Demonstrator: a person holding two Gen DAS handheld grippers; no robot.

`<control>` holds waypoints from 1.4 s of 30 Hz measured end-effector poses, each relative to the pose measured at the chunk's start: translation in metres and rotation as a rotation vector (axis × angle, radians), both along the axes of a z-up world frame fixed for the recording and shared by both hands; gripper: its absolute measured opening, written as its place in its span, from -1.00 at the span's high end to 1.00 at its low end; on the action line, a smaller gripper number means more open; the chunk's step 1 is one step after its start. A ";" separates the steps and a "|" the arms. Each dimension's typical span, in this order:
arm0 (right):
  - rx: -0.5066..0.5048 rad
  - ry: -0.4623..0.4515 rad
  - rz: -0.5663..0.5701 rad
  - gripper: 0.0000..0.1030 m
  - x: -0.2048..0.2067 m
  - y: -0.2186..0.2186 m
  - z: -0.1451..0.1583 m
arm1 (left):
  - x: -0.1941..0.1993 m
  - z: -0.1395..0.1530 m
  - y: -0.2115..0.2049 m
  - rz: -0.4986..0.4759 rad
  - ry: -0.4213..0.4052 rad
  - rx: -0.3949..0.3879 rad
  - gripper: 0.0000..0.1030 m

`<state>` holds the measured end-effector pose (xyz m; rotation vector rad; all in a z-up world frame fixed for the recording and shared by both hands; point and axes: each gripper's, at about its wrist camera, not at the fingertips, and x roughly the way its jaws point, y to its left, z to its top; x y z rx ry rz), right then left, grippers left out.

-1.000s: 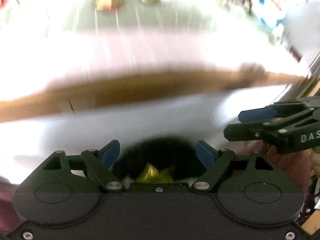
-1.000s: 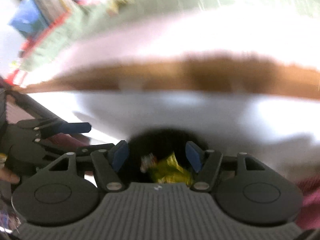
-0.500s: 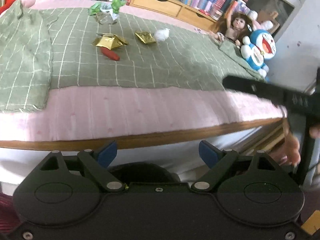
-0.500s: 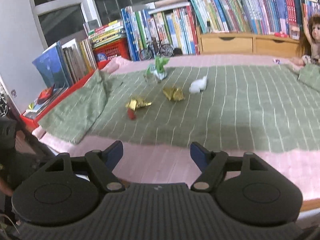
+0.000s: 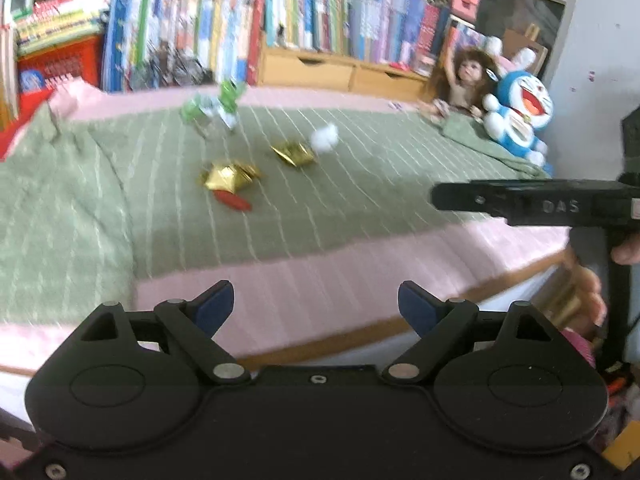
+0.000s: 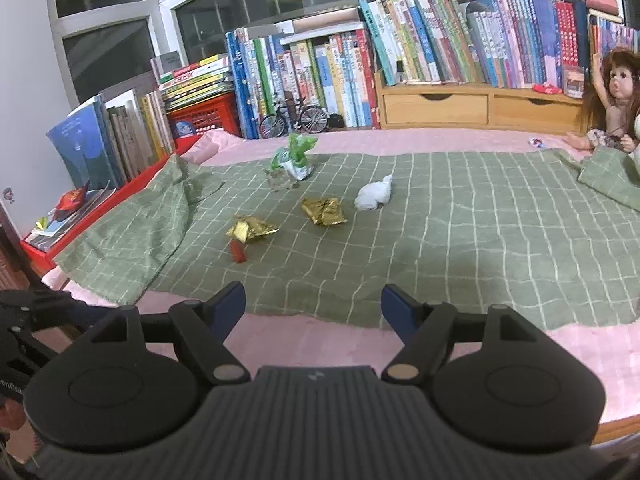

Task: Collect trash
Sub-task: 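Raise both open tools back over the candies on the bed, then grasp the red candy with the left tool while the right tool grasps a gold foil candy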

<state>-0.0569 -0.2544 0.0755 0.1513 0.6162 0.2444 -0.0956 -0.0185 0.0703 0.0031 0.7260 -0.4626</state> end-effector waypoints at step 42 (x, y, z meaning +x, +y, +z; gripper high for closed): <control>-0.127 0.045 0.014 -0.60 0.145 0.042 -0.039 | 0.146 -0.059 -0.009 0.269 -0.088 0.109 -0.34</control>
